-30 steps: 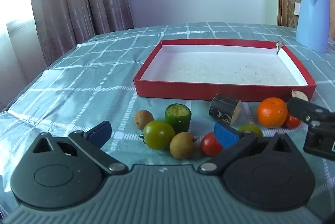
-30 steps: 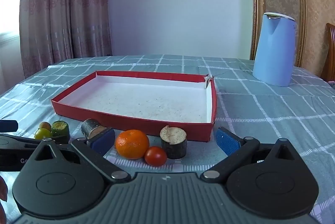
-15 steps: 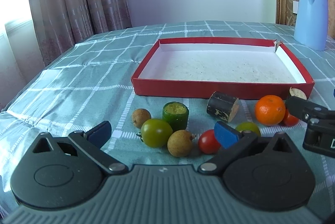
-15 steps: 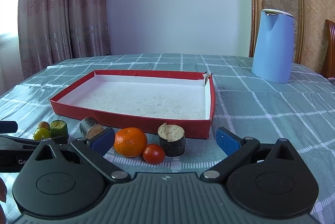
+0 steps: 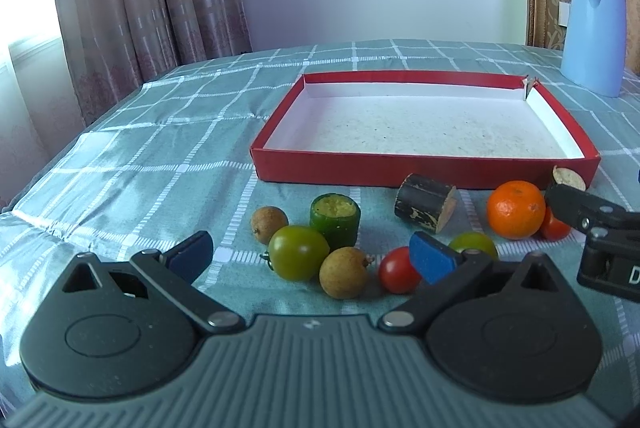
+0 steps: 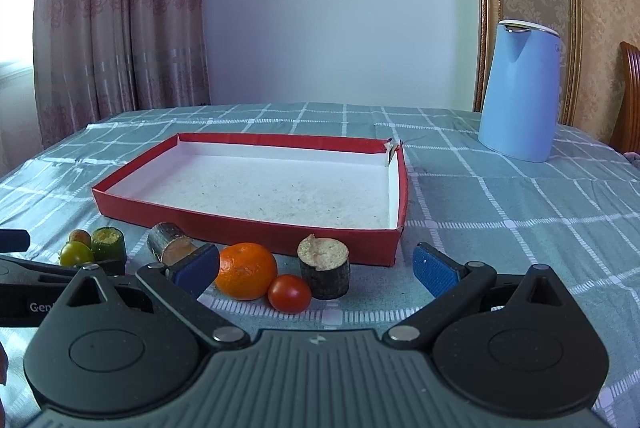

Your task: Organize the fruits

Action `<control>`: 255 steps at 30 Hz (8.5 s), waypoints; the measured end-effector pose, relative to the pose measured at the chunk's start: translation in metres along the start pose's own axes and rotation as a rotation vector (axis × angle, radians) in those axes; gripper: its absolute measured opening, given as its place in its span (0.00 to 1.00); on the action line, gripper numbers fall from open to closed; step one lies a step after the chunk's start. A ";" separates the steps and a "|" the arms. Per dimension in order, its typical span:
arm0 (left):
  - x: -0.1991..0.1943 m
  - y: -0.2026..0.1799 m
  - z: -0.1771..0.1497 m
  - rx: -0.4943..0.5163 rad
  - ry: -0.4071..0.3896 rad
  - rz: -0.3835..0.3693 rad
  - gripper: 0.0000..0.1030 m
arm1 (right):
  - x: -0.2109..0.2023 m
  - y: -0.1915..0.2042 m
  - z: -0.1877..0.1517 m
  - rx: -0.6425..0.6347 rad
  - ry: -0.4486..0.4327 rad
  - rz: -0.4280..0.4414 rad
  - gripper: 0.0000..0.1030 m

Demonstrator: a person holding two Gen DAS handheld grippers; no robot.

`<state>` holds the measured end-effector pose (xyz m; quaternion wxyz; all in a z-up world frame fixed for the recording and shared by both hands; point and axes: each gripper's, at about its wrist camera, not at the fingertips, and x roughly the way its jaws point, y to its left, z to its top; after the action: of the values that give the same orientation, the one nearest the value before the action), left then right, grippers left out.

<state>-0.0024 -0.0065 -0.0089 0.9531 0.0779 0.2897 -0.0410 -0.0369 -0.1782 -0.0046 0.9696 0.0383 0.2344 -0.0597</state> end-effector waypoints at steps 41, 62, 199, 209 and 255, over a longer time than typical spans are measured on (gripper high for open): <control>0.003 -0.001 -0.002 0.006 0.000 -0.036 1.00 | 0.004 -0.014 -0.002 0.017 0.003 -0.042 1.00; -0.005 0.023 -0.021 0.021 -0.019 -0.145 1.00 | 0.032 -0.028 0.002 -0.037 0.086 -0.021 0.78; 0.020 0.022 0.044 0.027 -0.163 -0.256 0.27 | 0.043 -0.058 0.039 0.085 -0.016 0.059 0.32; 0.088 -0.011 0.080 0.052 -0.086 -0.180 0.28 | 0.105 -0.060 0.066 0.040 0.083 0.039 0.26; 0.050 0.072 0.027 -0.178 -0.196 0.017 0.90 | 0.037 -0.075 0.005 0.095 0.138 0.242 0.37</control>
<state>0.0627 0.0578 -0.0061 0.9803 -0.0090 0.1968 -0.0146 -0.0119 -0.2566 -0.0205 0.9484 0.1161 0.2909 0.0496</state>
